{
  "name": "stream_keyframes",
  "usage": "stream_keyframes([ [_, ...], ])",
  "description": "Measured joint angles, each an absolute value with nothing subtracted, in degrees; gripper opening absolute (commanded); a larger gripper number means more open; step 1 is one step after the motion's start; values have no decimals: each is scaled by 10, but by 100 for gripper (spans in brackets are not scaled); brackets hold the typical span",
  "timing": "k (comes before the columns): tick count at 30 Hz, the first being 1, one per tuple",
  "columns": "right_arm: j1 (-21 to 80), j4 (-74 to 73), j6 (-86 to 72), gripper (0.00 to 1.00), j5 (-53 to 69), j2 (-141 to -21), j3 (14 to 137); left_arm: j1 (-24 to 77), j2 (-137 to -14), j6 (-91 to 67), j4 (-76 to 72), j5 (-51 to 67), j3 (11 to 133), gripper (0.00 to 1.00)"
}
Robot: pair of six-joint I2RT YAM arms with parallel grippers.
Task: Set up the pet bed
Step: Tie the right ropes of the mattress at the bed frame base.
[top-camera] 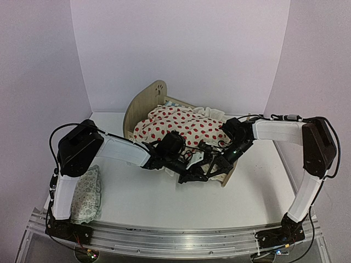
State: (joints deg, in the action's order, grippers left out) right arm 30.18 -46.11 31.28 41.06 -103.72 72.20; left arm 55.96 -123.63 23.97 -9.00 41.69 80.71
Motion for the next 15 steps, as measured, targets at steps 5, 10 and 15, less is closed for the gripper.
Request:
stream_keyframes([
  [5,300,-460,312,0,407,-1037,722,561,-1236,224,-94,413,805,40],
  [10,300,-464,308,0,409,-1042,723,562,-1219,221,-105,387,789,67],
  [15,301,-468,308,0,411,-1046,727,561,-1185,210,-104,354,763,74],
])
